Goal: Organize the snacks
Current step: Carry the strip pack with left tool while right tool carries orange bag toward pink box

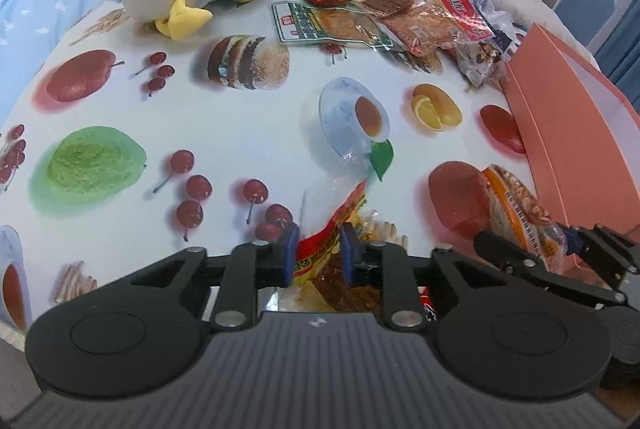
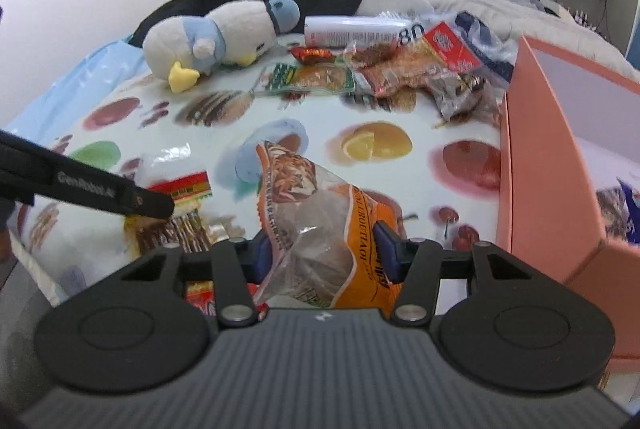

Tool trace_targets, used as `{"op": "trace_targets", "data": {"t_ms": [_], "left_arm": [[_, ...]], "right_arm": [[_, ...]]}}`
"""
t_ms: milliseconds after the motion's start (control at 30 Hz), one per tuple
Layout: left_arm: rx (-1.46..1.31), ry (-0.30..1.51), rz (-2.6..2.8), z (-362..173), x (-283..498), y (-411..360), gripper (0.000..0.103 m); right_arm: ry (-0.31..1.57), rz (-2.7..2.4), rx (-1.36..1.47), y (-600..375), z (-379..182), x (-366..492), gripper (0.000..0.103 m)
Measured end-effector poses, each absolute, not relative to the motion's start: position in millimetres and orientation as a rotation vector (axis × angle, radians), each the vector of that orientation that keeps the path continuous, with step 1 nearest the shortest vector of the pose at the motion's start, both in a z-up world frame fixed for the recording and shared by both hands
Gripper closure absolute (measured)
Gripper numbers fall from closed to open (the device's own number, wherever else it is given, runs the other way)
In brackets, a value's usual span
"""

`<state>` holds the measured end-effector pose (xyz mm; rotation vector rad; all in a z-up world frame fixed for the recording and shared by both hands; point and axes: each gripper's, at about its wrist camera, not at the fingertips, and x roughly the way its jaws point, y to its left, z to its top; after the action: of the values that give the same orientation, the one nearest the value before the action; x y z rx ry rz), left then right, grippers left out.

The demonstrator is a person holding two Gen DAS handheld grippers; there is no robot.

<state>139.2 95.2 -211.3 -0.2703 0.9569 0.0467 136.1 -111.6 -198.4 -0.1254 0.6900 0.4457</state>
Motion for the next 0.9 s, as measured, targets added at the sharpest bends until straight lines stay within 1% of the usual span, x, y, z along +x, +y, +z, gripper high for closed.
{"op": "trace_targets", "data": {"t_ms": [167, 367, 600, 900], "left_arm": [[-0.291, 0.958, 0.046, -214.0, 135.6, 92.8, 0.093], [-0.329, 0.935, 0.04, -207.3, 127.5, 91.3, 0.098], [-0.32, 0.853, 0.004, -168.6, 118.6, 78.1, 0.099], [-0.253, 0.758, -0.053, -103.5, 104.6, 48.7, 0.1]], "right_arm": [[0.7, 0.439, -0.107, -118.5, -200.3, 136.3, 0.049], [0.703, 0.434, -0.08, -126.4, -197.0, 137.2, 0.049], [0.68, 0.43, -0.037, -134.6, -173.9, 135.2, 0.05], [0.616, 0.423, 0.027, -150.1, -124.3, 112.0, 0.05]]}}
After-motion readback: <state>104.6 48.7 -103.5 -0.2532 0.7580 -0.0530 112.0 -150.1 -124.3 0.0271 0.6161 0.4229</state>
